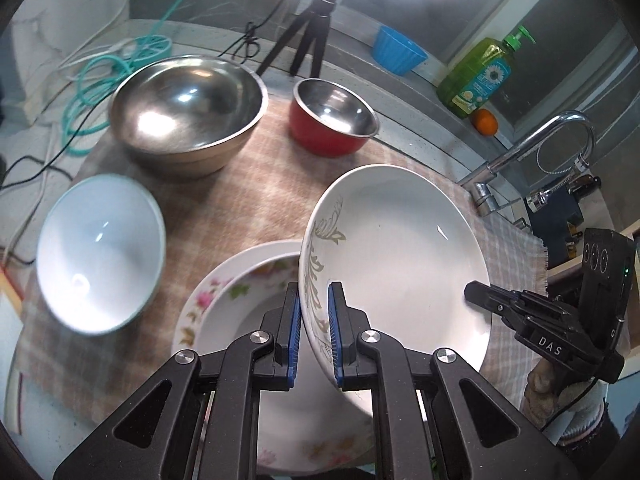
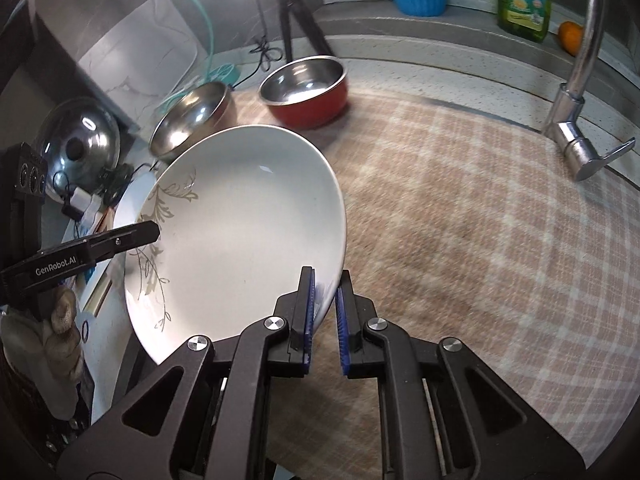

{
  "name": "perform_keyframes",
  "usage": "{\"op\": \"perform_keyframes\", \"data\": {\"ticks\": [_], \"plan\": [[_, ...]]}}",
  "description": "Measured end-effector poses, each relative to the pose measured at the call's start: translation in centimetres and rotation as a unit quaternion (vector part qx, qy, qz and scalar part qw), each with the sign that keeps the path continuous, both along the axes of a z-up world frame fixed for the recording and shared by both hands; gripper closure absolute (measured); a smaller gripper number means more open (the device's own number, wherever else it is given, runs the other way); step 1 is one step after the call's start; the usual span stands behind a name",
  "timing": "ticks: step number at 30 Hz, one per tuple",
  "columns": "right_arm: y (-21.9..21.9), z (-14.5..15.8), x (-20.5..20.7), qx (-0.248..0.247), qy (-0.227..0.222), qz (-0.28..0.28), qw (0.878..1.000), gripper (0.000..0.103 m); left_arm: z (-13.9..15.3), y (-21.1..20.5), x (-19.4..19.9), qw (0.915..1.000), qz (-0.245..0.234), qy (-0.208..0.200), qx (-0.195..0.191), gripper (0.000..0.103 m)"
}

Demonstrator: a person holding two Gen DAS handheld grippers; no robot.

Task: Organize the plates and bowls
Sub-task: 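Lift the grey-leaf white plate and carry it toward the plate stack, then lower the grey-leaf plate onto the rose-patterned plate and open both grippers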

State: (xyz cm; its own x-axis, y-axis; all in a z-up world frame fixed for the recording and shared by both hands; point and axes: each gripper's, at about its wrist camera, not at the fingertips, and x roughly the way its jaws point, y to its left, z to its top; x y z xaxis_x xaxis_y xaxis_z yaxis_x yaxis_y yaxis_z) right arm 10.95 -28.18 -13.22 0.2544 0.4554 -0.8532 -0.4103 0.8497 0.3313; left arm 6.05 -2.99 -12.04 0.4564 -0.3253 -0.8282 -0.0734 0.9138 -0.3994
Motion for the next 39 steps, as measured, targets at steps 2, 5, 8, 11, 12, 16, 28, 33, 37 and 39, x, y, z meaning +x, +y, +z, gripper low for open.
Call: {"op": "perform_keyframes", "data": {"ticks": [2, 5, 8, 11, 12, 16, 28, 33, 37, 39], "plan": [[0.8, -0.4, -0.6, -0.002, 0.005, 0.008, 1.000, 0.092, -0.3, 0.7, -0.9, 1.0000, 0.009, 0.003, -0.002, 0.092], [1.8, -0.7, -1.3, -0.007, 0.008, 0.020, 1.000, 0.092, -0.7, 1.7, -2.1, 0.9998, 0.020, 0.007, -0.002, 0.092], [2.7, -1.0, -1.9, -0.014, 0.011, 0.032, 0.999, 0.092, -1.1, 2.5, -2.9, 0.9996, 0.026, 0.011, -0.004, 0.092], [3.4, -1.3, -2.4, -0.014, 0.013, 0.043, 0.999, 0.092, -1.5, 3.2, -3.7, 0.9993, 0.034, 0.015, -0.007, 0.092], [3.6, -1.4, -2.6, -0.015, 0.014, 0.045, 0.999, 0.092, -1.6, 3.5, -3.9, 0.9992, 0.036, 0.016, -0.008, 0.092], [4.2, -1.7, -3.1, -0.019, 0.017, 0.049, 0.998, 0.091, -2.0, 4.1, -4.6, 0.9990, 0.040, 0.019, -0.009, 0.092], [5.3, -2.1, -4.1, -0.044, 0.007, 0.060, 0.997, 0.091, -3.2, 4.6, -5.6, 0.9987, 0.041, 0.029, -0.006, 0.092], [6.0, -2.1, -4.4, -0.062, -0.005, 0.066, 0.996, 0.090, -3.7, 4.7, -5.6, 0.9984, 0.043, 0.036, -0.002, 0.092], [6.2, -2.1, -4.6, -0.070, -0.010, 0.071, 0.995, 0.089, -3.8, 4.6, -5.7, 0.9984, 0.044, 0.037, 0.001, 0.092], [6.3, -2.0, -4.6, -0.075, -0.012, 0.073, 0.994, 0.088, -3.7, 4.5, -5.8, 0.9984, 0.043, 0.036, 0.006, 0.092]]}}
